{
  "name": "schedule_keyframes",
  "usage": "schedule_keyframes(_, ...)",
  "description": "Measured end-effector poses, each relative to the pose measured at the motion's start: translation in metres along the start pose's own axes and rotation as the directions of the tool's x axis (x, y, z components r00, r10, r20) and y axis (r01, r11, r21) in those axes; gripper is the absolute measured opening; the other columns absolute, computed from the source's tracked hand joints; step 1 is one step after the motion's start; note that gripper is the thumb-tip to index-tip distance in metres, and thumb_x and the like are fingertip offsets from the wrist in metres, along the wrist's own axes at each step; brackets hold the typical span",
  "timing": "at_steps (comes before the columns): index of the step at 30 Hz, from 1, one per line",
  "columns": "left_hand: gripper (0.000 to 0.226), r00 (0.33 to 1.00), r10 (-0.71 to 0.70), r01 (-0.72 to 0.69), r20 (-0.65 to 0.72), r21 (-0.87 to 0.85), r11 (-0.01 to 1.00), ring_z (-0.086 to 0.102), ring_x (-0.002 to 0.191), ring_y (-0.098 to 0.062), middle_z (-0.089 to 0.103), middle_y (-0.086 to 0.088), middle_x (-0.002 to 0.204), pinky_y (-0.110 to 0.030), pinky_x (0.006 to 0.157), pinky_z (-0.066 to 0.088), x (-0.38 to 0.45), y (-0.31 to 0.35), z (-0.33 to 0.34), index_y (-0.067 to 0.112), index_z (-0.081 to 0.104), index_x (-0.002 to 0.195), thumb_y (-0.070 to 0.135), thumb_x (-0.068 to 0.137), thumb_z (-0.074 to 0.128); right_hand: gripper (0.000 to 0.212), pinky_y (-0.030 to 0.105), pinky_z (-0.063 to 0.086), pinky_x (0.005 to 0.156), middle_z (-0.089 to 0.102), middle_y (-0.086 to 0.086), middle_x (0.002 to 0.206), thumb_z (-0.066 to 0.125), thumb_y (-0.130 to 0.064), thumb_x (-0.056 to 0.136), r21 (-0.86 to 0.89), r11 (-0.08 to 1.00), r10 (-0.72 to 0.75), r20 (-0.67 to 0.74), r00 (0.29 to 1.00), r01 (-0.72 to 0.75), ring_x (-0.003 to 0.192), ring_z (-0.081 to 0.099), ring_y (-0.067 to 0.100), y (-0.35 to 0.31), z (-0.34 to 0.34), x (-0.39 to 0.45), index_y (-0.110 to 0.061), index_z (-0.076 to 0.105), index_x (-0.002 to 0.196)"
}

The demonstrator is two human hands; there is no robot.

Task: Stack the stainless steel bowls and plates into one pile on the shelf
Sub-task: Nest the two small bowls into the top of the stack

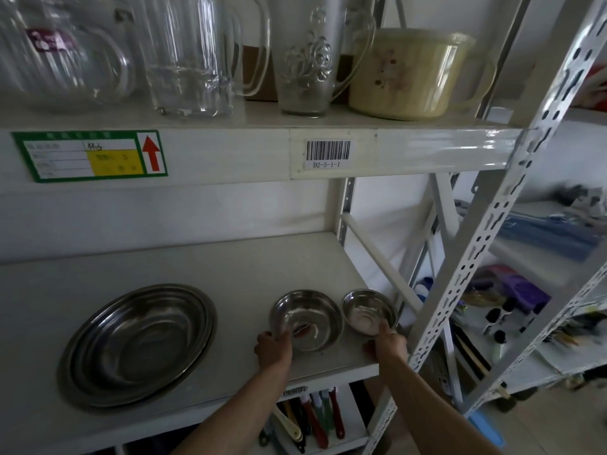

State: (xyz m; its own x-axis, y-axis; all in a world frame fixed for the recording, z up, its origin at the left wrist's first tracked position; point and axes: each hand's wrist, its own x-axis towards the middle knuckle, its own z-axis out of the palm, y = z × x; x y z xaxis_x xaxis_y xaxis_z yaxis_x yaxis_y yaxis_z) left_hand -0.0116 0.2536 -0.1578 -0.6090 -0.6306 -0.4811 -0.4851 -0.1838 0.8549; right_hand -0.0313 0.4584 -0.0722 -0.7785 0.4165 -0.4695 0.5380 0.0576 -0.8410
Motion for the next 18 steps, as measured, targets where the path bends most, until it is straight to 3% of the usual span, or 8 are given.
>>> schedule_keyframes(3,0.045,1.000,0.003,-0.003,0.002,0.005,1.000,0.068,0.093,-0.041,0.062,-0.023,0.108,-0.052,0.079,0.059,0.004,0.000,-0.001,0.011,0.051,0.098,0.038,0.063,0.062,0.063,0.051,0.056,0.086,0.070,0.023,0.096,0.046,-0.054,0.087,-0.065,0.998,-0.022,-0.020,1.000,0.021,0.090,0.067,0.039,0.026,0.014,0.055,0.002,0.062,0.111)
schedule_keyframes(8,0.038,0.999,0.007,-0.007,0.041,0.008,1.000,0.067,0.095,-0.038,0.065,-0.023,0.108,-0.051,0.078,0.059,-0.017,0.019,-0.011,0.008,0.054,0.097,0.029,0.065,0.056,0.044,0.053,0.058,0.082,0.068,0.024,0.099,0.049,-0.036,0.088,-0.048,0.999,0.005,0.011,1.000,-0.004,0.090,0.068,0.041,0.029,0.019,0.068,-0.001,0.058,0.112)
schedule_keyframes(11,0.016,0.997,-0.003,0.008,0.083,-0.068,0.998,0.064,0.089,-0.038,0.060,-0.021,0.108,-0.037,0.052,0.058,-0.067,0.051,-0.028,0.002,0.051,0.103,0.005,0.087,0.056,0.030,0.052,0.060,0.077,0.066,0.023,0.097,0.048,-0.028,0.090,-0.017,1.000,0.010,0.013,1.000,-0.010,0.087,0.068,0.040,0.017,0.014,0.047,-0.004,0.056,0.106)
schedule_keyframes(13,0.018,0.996,-0.001,0.008,0.084,-0.085,0.996,0.061,0.086,-0.037,0.058,-0.024,0.112,-0.030,0.045,0.053,-0.069,0.051,-0.030,-0.001,0.052,0.109,0.000,0.091,0.052,0.029,0.052,0.060,0.077,0.066,0.022,0.095,0.047,-0.026,0.089,0.009,1.000,0.011,0.015,1.000,-0.011,0.086,0.068,0.038,0.019,0.016,0.052,-0.003,0.055,0.105)
schedule_keyframes(15,0.023,0.997,0.005,0.005,0.081,-0.113,0.994,0.064,0.092,-0.039,0.059,-0.024,0.115,-0.030,0.049,0.057,-0.070,0.053,-0.033,-0.003,0.052,0.115,0.000,0.092,0.052,0.036,0.052,0.058,0.081,0.066,0.021,0.093,0.046,-0.028,0.089,-0.023,1.000,-0.017,-0.014,1.000,0.017,0.088,0.067,0.037,0.007,0.013,0.027,0.001,0.056,0.108)
schedule_keyframes(18,0.026,0.998,0.038,-0.033,0.047,-0.104,0.994,0.065,0.100,-0.043,0.060,-0.026,0.119,-0.029,0.053,0.060,-0.070,0.057,-0.036,-0.007,0.053,0.116,0.003,0.092,0.055,0.023,0.051,0.057,0.083,0.063,0.018,0.085,0.044,-0.021,0.093,-0.011,0.999,-0.036,-0.002,0.999,0.036,0.087,0.066,0.036,-0.001,0.013,0.012,-0.003,0.054,0.102)
